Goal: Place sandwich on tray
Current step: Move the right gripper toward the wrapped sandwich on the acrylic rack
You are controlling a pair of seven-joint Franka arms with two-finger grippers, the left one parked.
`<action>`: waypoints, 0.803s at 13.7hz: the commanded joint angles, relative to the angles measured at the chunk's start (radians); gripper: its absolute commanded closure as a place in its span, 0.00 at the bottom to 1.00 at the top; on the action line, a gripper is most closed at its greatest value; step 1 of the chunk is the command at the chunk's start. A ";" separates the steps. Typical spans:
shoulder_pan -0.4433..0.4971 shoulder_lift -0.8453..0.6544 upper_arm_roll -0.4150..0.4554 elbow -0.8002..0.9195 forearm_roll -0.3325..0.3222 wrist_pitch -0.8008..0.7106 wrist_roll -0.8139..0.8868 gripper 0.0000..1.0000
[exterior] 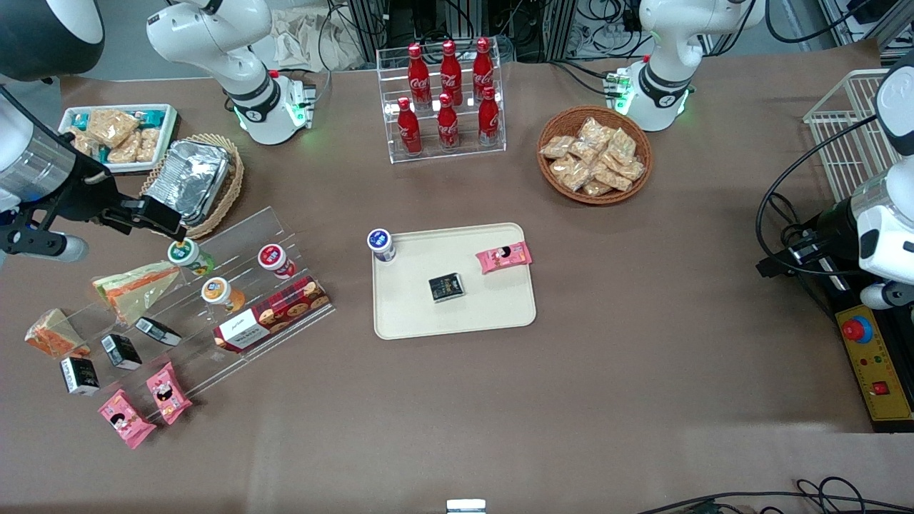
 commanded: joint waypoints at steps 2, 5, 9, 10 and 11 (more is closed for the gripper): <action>0.006 0.007 -0.004 0.010 0.007 0.006 0.003 0.03; 0.004 0.007 -0.003 0.010 0.002 0.006 0.001 0.03; -0.020 0.026 -0.012 -0.006 -0.067 0.047 0.018 0.02; -0.025 0.027 -0.012 -0.004 -0.065 0.055 0.112 0.02; -0.028 0.032 -0.013 -0.004 -0.065 0.058 0.257 0.02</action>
